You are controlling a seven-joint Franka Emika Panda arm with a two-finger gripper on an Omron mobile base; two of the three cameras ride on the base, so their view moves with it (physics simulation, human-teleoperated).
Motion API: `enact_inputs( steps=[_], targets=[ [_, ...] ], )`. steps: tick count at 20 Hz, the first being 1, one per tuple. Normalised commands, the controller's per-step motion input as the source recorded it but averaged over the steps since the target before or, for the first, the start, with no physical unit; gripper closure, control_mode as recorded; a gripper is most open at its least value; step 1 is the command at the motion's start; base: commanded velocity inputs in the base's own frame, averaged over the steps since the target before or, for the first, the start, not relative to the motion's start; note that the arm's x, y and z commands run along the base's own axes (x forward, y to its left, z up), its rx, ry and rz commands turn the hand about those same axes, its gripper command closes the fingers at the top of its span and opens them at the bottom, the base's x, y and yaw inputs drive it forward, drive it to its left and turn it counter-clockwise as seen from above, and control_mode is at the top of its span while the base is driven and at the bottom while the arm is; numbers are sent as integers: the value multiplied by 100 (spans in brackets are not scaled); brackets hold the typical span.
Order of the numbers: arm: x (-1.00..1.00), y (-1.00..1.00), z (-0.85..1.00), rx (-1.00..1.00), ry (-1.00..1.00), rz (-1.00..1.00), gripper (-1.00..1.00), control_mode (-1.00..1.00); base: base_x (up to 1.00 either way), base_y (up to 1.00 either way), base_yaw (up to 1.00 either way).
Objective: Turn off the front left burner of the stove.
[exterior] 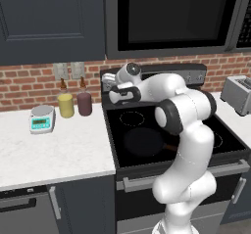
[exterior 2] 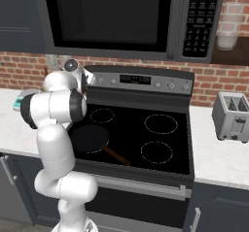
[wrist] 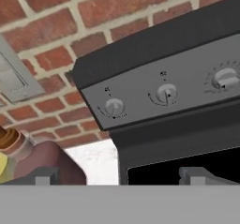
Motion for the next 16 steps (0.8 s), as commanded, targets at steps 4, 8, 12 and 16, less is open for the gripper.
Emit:
enact_inputs(
  steps=[4, 8, 12, 16],
  targets=[
    [21, 1, -19, 0, -5, 0, -100, -100, 0, 0, 0],
    [21, 6, -15, 0, -4, 0, -100, -100, 0, 0, 0],
    [29, 17, -6, 0, 0, 0, -100, -100, 0, 0, 0],
    [30, 17, -1, 0, 0, 0, -100, -100, 0, 0, 0]
  ],
)
